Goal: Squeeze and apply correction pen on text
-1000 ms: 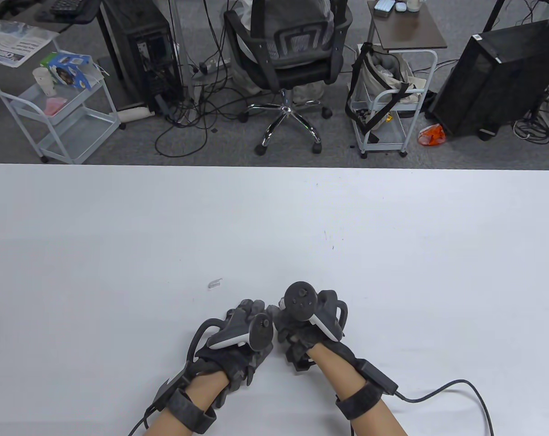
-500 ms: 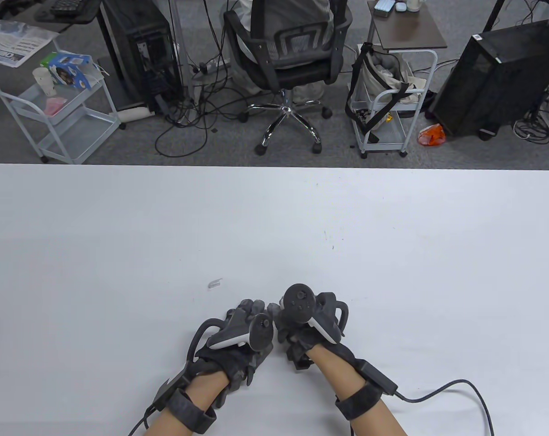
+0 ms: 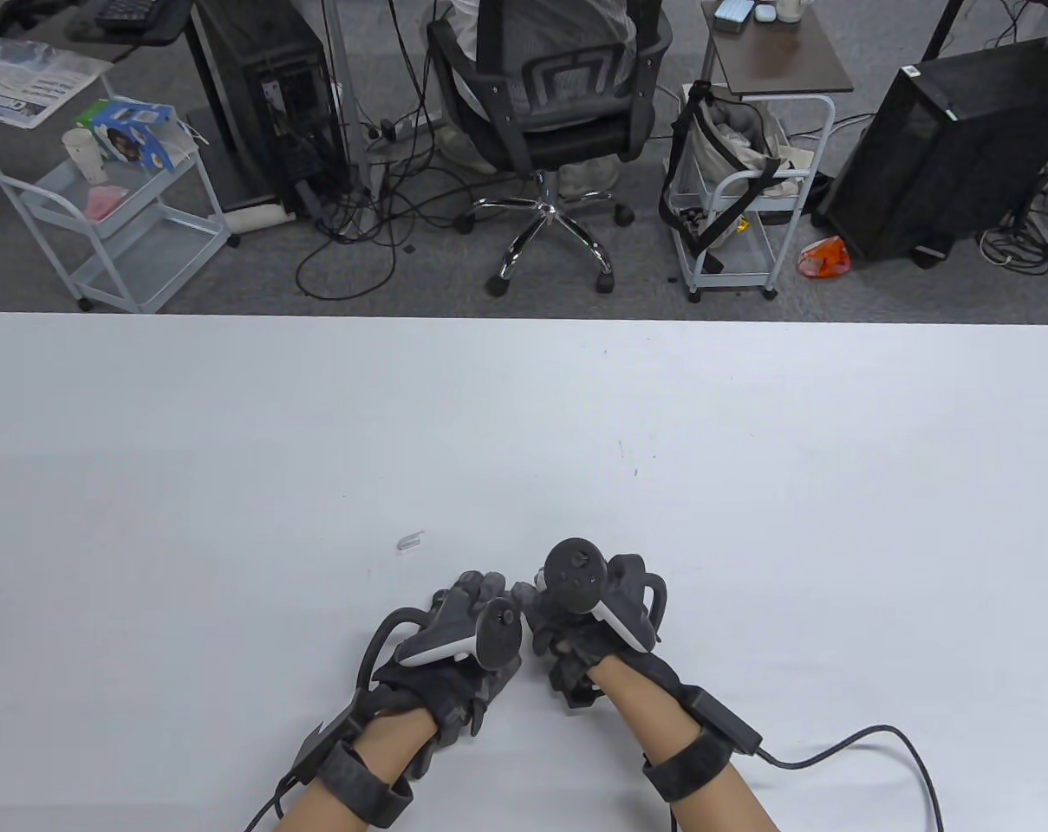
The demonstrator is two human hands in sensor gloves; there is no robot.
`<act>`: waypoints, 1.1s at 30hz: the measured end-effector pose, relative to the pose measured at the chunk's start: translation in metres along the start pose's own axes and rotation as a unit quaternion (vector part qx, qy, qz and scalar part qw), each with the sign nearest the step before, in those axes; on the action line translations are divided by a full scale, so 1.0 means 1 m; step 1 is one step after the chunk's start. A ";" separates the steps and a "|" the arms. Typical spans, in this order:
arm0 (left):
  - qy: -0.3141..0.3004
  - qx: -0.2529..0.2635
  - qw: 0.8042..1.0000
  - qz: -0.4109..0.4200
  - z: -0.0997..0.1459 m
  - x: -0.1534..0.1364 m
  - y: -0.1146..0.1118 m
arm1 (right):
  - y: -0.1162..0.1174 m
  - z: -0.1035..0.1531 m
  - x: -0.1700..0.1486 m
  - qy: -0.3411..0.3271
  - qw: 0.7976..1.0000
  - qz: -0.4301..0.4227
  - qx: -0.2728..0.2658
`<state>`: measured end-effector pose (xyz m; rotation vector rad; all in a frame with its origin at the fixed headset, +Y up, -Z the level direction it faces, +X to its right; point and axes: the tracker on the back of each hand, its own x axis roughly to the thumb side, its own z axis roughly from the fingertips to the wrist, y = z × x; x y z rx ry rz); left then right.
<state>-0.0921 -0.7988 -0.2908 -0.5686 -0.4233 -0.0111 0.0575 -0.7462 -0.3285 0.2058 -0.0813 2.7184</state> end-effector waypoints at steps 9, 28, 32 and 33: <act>0.000 0.000 1.000 0.000 0.000 0.000 0.000 | 0.000 0.000 0.000 -0.005 1.000 0.002 0.009; 0.000 0.000 1.000 0.000 0.000 0.000 0.000 | -0.001 0.001 0.002 -0.006 1.000 0.016 -0.006; 0.000 0.000 1.000 0.000 0.000 0.000 0.000 | -0.002 0.000 0.002 -0.008 1.000 0.020 -0.001; 0.000 0.000 1.000 0.000 0.000 0.000 0.000 | -0.002 0.001 0.002 -0.009 1.000 0.020 -0.001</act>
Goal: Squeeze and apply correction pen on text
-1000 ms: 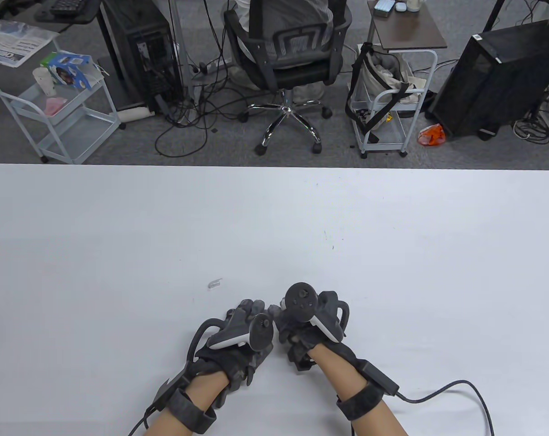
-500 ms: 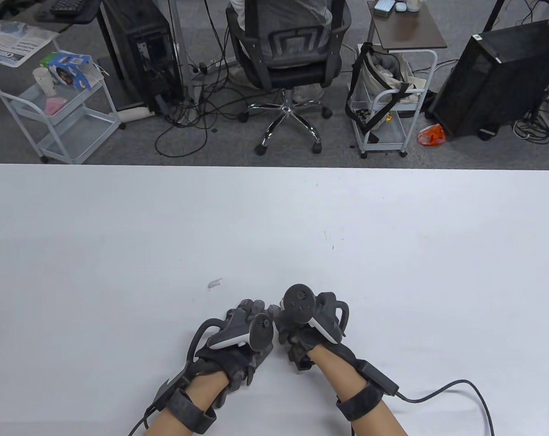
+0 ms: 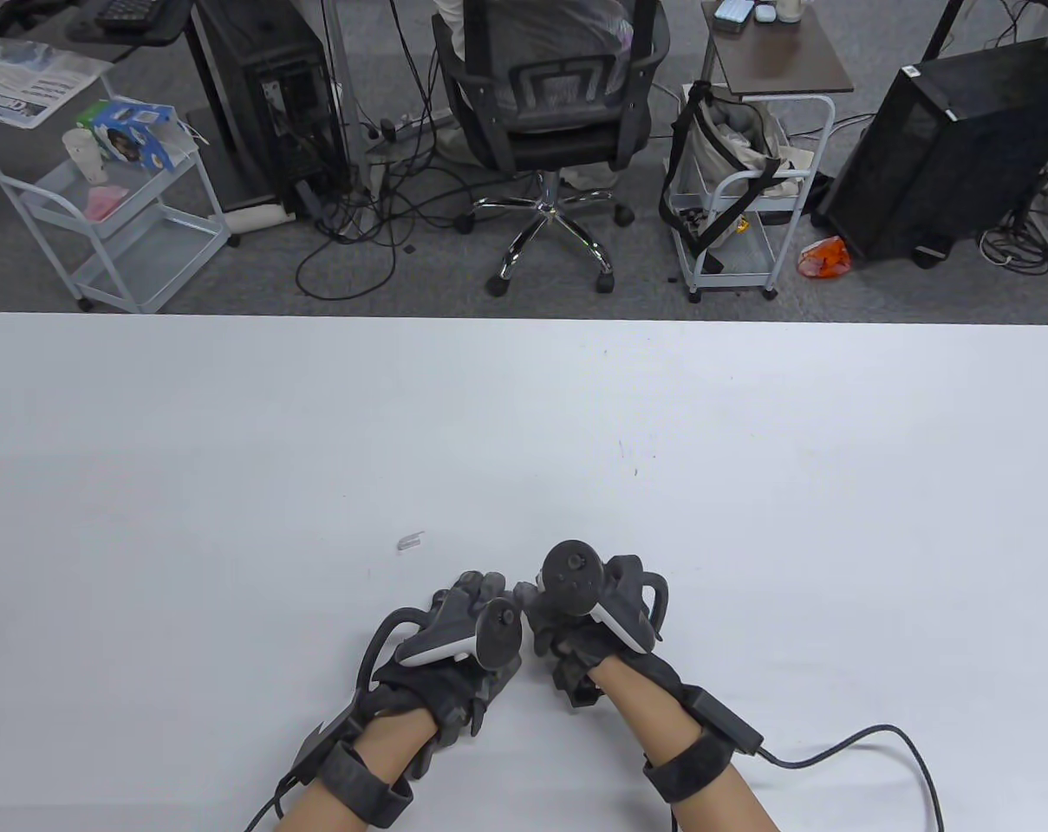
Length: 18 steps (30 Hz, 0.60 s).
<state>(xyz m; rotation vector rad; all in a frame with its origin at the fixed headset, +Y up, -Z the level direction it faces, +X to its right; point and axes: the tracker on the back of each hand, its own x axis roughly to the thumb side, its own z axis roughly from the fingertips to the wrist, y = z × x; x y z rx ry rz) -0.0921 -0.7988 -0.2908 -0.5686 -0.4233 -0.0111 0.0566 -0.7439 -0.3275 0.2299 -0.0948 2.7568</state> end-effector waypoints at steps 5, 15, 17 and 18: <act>0.000 0.000 1.000 0.000 0.000 0.000 0.000 | 0.003 0.001 0.003 -0.004 1.000 -0.009 -0.007; 0.000 -0.001 1.000 0.000 0.000 0.000 0.000 | 0.002 0.000 -0.001 0.008 1.000 -0.019 -0.009; 0.000 -0.001 1.000 0.000 0.000 0.000 0.000 | 0.003 0.000 0.001 0.007 1.000 -0.017 -0.011; 0.000 -0.001 1.000 0.000 0.000 0.000 0.000 | 0.003 -0.001 0.002 0.006 1.000 -0.015 -0.013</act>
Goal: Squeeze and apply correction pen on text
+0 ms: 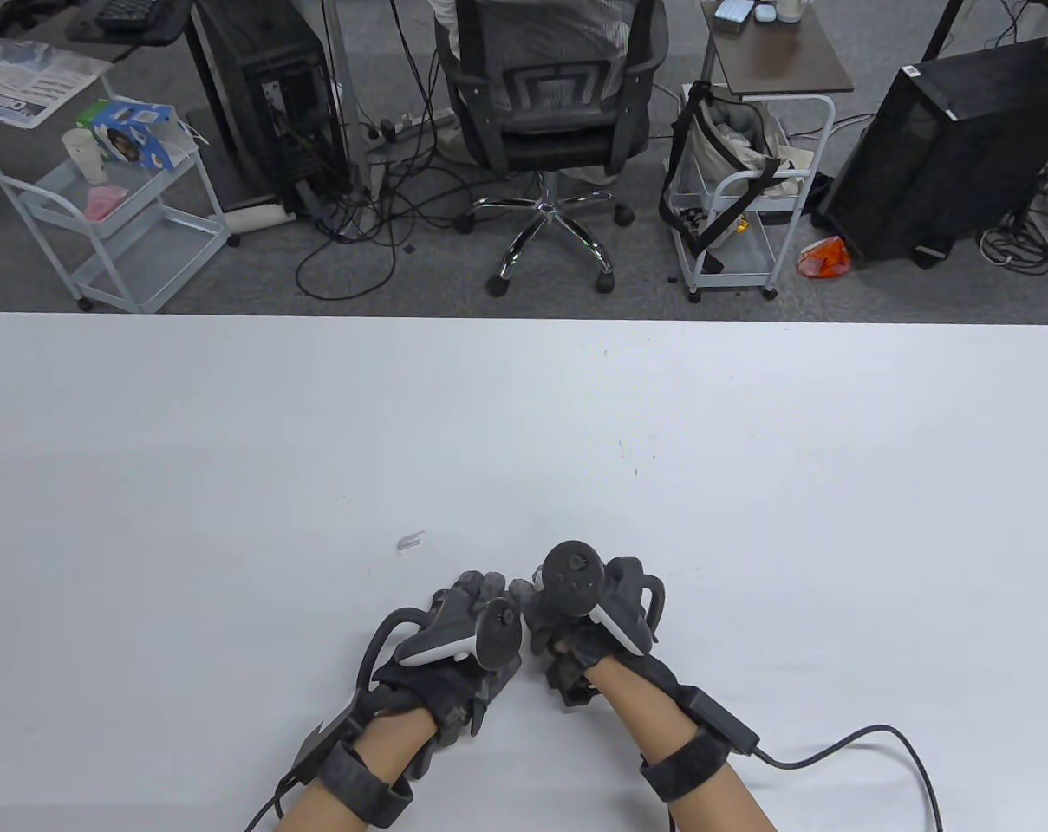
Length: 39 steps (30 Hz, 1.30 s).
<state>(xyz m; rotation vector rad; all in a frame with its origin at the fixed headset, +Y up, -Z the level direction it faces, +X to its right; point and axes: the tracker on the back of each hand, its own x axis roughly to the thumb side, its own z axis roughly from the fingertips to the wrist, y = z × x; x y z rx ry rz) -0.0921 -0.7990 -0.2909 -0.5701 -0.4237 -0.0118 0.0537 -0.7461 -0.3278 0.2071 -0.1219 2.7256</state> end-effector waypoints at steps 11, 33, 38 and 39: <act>0.000 0.000 1.000 0.000 0.000 0.000 0.000 | -0.001 0.001 0.000 -0.001 1.000 0.000 0.001; 0.000 0.000 1.000 0.000 0.000 0.000 -0.001 | -0.001 0.001 0.000 -0.004 1.000 -0.004 0.013; 0.000 0.000 1.000 0.000 0.000 0.000 0.000 | -0.003 0.000 0.000 -0.002 1.000 0.016 0.001; 0.000 -0.001 1.000 0.000 0.000 0.000 0.000 | -0.003 0.000 0.000 -0.003 1.000 0.016 0.004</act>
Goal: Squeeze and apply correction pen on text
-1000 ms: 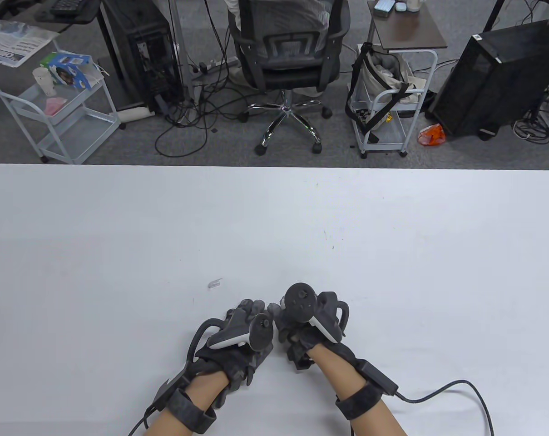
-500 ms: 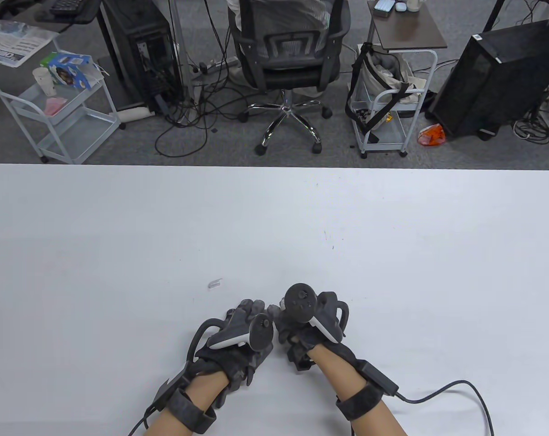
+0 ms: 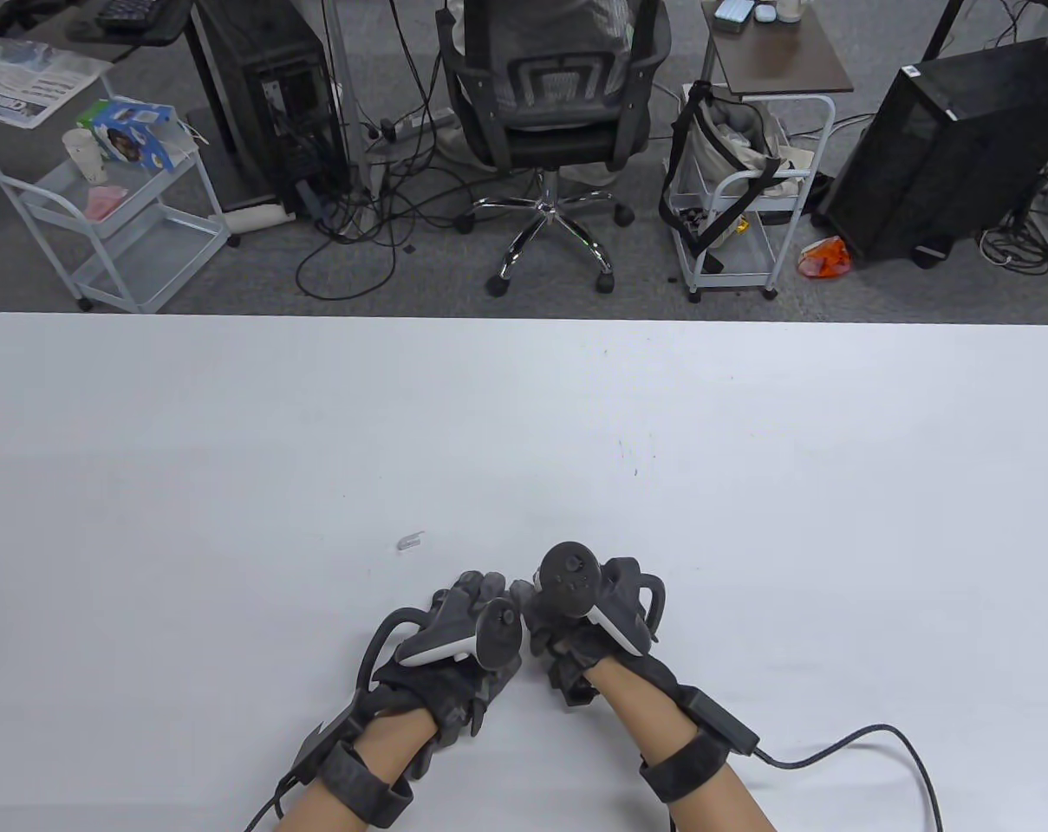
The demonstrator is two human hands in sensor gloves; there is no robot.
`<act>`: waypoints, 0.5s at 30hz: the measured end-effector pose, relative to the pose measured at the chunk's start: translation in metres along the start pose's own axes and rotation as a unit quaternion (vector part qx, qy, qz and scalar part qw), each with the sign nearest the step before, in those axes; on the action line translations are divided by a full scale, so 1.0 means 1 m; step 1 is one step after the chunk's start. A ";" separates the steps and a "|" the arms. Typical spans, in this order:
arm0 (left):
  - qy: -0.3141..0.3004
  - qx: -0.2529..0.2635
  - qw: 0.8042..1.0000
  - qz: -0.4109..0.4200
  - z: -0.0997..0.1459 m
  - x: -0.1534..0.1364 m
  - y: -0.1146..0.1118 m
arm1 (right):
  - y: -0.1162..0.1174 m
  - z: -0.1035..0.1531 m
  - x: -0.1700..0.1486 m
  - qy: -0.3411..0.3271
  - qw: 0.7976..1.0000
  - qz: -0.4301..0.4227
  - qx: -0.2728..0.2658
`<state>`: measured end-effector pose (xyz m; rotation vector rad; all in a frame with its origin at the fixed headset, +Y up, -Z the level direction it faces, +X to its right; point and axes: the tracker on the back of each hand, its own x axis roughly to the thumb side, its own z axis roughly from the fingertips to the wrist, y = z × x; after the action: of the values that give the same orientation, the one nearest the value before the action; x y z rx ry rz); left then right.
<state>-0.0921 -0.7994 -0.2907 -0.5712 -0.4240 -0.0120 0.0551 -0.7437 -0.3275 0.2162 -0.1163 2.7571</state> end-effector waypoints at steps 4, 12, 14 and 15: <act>0.000 0.000 1.000 0.000 0.000 0.000 0.000 | 0.002 0.001 0.001 -0.003 1.000 -0.018 0.007; 0.000 0.000 1.000 0.001 0.000 0.000 0.000 | 0.000 0.001 0.000 -0.001 1.000 -0.005 -0.001; 0.000 0.000 1.000 0.001 0.000 0.000 0.000 | -0.003 0.001 -0.003 0.007 0.999 -0.036 -0.010; 0.000 0.000 1.000 0.000 0.000 0.000 0.000 | -0.005 0.001 -0.003 0.010 0.999 -0.045 -0.012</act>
<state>-0.0921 -0.7997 -0.2907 -0.5715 -0.4240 -0.0116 0.0603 -0.7401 -0.3271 0.1828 -0.1312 2.6665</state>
